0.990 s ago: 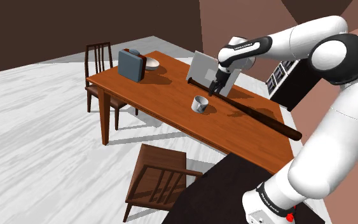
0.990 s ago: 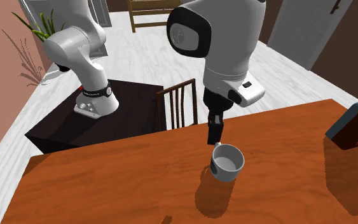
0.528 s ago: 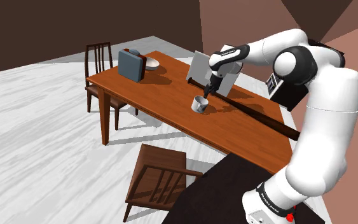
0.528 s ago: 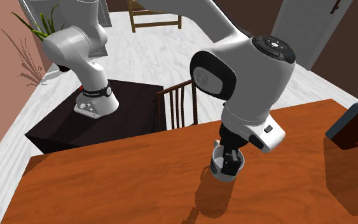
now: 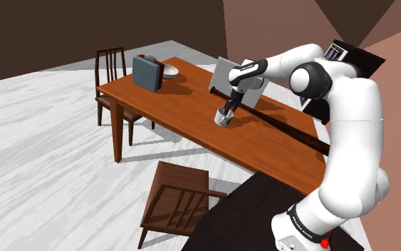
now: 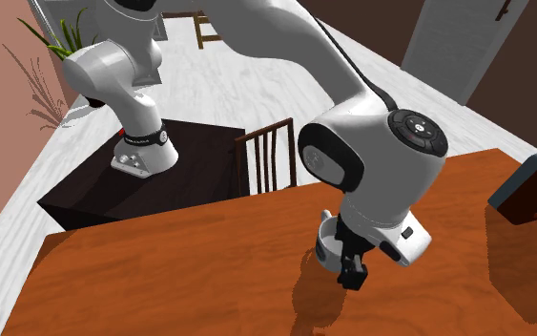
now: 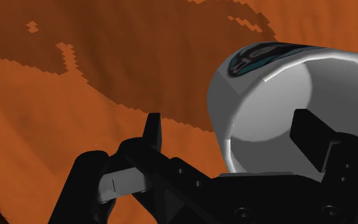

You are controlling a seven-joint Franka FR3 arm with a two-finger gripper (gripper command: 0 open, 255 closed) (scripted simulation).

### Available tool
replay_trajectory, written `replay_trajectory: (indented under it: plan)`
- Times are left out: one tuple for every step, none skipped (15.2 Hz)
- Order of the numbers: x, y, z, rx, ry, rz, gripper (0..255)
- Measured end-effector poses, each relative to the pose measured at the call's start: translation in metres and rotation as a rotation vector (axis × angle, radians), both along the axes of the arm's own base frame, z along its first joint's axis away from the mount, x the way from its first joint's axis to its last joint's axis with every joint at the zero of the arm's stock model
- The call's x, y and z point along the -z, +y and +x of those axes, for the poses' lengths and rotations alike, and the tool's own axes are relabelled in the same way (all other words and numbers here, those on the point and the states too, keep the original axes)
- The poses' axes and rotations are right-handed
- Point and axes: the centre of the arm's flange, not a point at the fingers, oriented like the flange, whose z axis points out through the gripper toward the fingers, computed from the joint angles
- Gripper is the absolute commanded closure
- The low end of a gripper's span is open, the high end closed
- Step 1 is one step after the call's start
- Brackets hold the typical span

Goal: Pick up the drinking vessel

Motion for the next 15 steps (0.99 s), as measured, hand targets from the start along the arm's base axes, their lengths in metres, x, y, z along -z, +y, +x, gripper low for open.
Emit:
replay_trajectory:
  plan:
    - [0.0042,-0.0005,0.0001,0.000,0.000,0.000,0]
    - [0.0079,-0.0011,0.0005,0.000,0.000,0.000,0]
    - [0.0104,-0.0012,0.0005,0.000,0.000,0.000,255]
    - [0.0116,-0.0011,0.0005,0.000,0.000,0.000,255]
    - [0.0123,-0.0010,0.0004,0.000,0.000,0.000,255]
    - [0.0126,-0.0010,0.0003,0.000,0.000,0.000,255]
    - [0.0127,-0.0011,0.0003,0.000,0.000,0.000,255]
    - [0.0128,-0.0010,0.0003,0.000,-0.001,0.000,255]
    - [0.0128,-0.0010,0.0003,0.000,-0.001,0.000,255]
    - [0.0128,-0.0010,0.0003,0.000,-0.001,0.000,255]
    - [0.0128,-0.0011,0.0003,0.000,-0.001,0.000,255]
    - [0.0128,-0.0011,0.0003,0.000,-0.001,0.000,255]
    - [0.0128,-0.0013,0.0005,0.000,-0.001,0.000,255]
    - [0.0110,-0.0013,0.0005,0.000,0.000,0.000,255]
    - [0.0067,-0.0010,0.0005,0.000,0.000,0.000,255]
